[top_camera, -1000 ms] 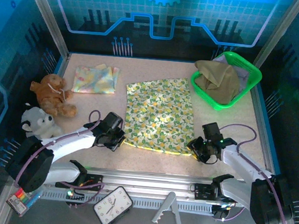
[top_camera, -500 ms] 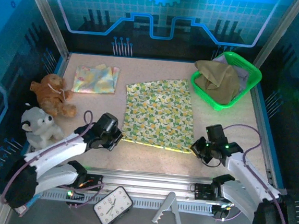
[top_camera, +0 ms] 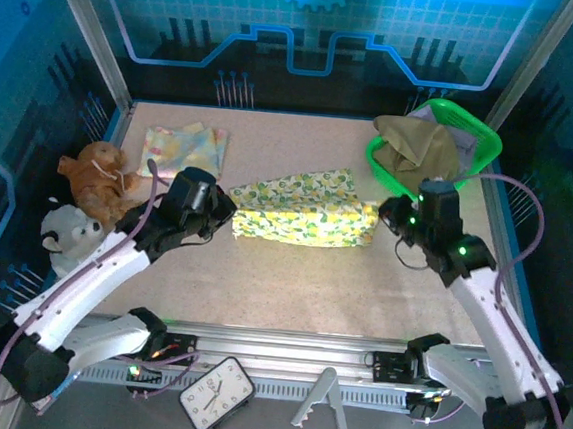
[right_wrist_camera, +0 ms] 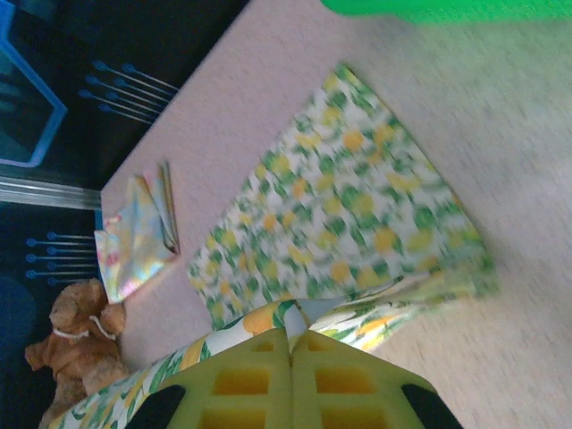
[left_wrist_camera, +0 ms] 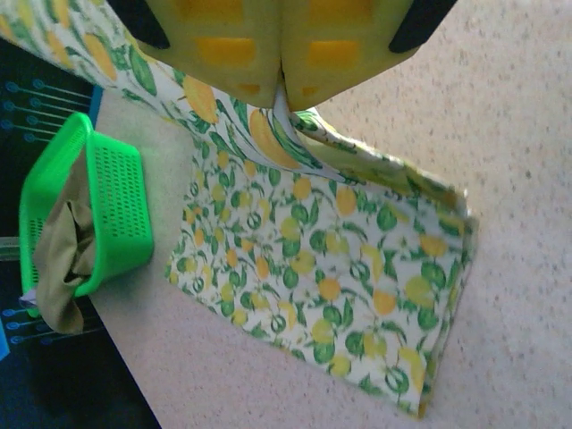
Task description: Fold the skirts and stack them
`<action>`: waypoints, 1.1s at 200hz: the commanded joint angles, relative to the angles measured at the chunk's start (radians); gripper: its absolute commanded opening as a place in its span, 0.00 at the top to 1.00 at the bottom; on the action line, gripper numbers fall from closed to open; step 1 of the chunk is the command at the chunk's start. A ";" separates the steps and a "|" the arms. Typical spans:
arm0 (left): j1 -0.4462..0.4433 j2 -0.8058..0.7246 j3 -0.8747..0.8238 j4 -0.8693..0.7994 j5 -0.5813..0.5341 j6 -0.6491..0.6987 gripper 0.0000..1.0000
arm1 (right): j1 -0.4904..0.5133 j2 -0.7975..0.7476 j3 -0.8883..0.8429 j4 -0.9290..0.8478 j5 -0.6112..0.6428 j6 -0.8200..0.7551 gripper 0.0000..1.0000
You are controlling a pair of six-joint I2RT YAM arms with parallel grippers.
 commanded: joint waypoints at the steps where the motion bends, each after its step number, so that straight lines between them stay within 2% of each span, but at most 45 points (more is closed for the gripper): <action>1: 0.053 0.064 0.015 0.039 0.044 0.109 1.00 | -0.015 0.126 0.042 0.156 0.037 -0.083 1.00; 36: 0.096 0.149 0.050 0.029 0.022 0.154 1.00 | -0.028 0.322 0.144 0.234 -0.007 -0.133 1.00; 105: 0.176 0.271 0.071 0.119 0.022 0.204 1.00 | -0.052 0.599 0.371 0.219 -0.050 -0.249 1.00; 160: 0.185 0.452 0.153 0.143 0.027 0.201 1.00 | -0.052 0.765 0.457 0.283 -0.034 -0.239 1.00; 220: 0.195 0.546 0.141 0.138 0.028 0.159 1.00 | -0.050 0.892 0.523 0.274 -0.054 -0.226 1.00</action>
